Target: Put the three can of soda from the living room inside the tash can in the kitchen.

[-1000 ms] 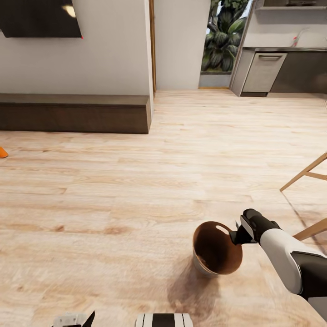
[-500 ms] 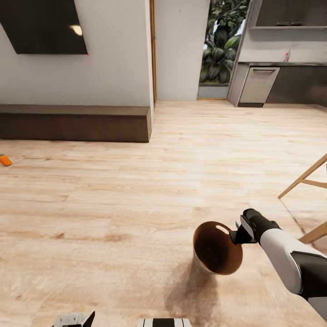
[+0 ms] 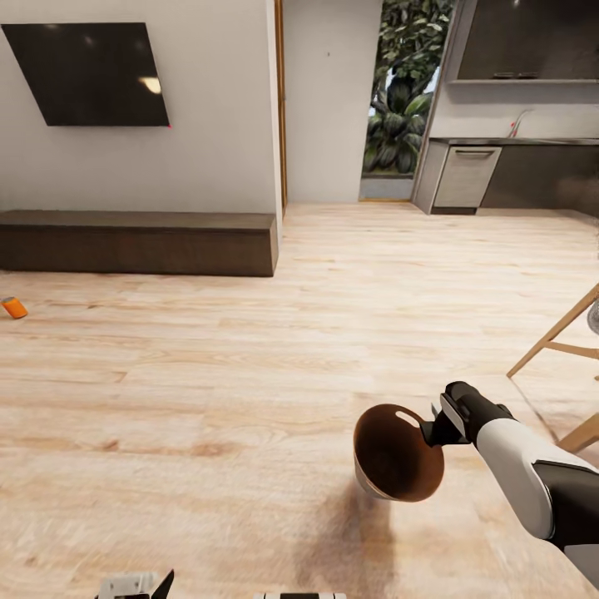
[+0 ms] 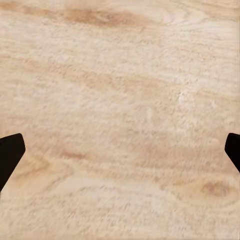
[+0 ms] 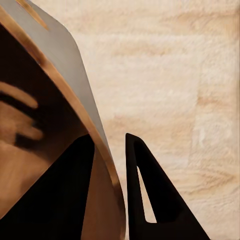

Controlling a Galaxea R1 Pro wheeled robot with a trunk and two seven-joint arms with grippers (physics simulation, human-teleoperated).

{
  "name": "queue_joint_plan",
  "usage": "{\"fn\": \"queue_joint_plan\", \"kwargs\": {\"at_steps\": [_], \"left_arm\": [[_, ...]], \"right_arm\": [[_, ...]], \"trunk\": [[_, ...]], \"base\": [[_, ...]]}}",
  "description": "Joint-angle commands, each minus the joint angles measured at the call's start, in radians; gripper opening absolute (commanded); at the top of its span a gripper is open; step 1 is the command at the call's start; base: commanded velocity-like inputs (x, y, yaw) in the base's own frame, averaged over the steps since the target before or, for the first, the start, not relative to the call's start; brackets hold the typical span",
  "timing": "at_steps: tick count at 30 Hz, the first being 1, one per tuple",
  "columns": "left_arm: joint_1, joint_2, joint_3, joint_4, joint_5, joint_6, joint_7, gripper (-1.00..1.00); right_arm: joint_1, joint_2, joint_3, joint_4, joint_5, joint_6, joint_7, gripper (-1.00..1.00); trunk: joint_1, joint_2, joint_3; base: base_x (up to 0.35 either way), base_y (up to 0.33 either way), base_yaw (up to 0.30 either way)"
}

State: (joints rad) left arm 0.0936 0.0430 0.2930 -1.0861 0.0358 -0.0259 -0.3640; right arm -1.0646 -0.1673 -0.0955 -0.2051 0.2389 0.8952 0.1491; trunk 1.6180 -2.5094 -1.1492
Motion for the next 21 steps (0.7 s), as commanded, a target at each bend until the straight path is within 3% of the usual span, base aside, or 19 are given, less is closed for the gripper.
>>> {"fn": "queue_joint_plan", "kwargs": {"at_steps": [1,14,21], "left_arm": [[0.0,0.0,0.0,0.0,0.0,0.0,0.0,1.0],[0.0,0.0,0.0,0.001,-0.001,0.0,0.0,1.0],[0.0,0.0,0.0,0.001,0.0,0.0,0.0,1.0]], "right_arm": [[0.0,0.0,-0.006,0.0,-0.015,0.001,0.003,-1.0],[0.001,0.0,-0.007,-0.001,-0.015,-0.001,0.003,-1.0],[0.003,-0.001,-0.008,0.007,-0.016,-0.064,0.003,-1.0]], "trunk": [[0.0,0.0,0.004],[-0.006,0.003,0.054],[-0.009,0.005,0.081]], "base": [[0.0,0.0,0.0],[0.0,0.0,0.0],[0.0,0.0,0.0]]}}
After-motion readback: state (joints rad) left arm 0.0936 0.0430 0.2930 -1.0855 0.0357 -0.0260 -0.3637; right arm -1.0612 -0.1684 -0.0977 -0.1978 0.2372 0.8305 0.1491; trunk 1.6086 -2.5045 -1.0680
